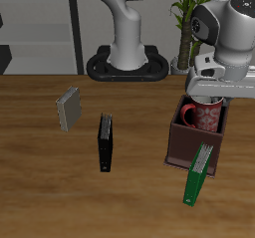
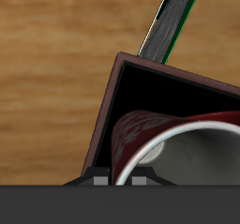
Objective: Place the red mug into the left desk caddy's right compartment
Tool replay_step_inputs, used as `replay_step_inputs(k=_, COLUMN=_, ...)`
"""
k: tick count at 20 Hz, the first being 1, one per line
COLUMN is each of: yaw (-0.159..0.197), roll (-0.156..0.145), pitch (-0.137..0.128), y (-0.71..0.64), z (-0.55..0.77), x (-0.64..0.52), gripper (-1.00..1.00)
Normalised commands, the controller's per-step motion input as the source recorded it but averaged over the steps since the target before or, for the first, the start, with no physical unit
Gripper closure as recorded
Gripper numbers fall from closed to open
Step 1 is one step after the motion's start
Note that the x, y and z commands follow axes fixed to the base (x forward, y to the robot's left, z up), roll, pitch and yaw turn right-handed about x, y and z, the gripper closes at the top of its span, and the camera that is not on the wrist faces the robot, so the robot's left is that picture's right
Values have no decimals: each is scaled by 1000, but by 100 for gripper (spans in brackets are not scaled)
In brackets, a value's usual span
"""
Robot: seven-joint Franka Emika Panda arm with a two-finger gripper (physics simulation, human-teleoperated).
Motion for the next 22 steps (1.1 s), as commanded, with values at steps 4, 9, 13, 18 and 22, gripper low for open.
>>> replay_step_inputs(k=4, yaw=4, roll=1, pitch=36, y=-25, z=-259, x=73, gripper=100)
replay_step_inputs(k=9, yaw=10, roll=-22, pitch=42, y=-83, z=-315, x=94, gripper=100)
replay_step_inputs(k=13, yaw=16, roll=5, pitch=61, y=-35, z=-427, x=133, gripper=100)
replay_step_inputs(k=18, yaw=7, roll=23, pitch=66, y=-56, z=-409, x=85, gripper=100)
replay_step_inputs(k=22, yaw=-38, roll=41, pitch=42, y=-51, z=-173, x=-8, gripper=-100)
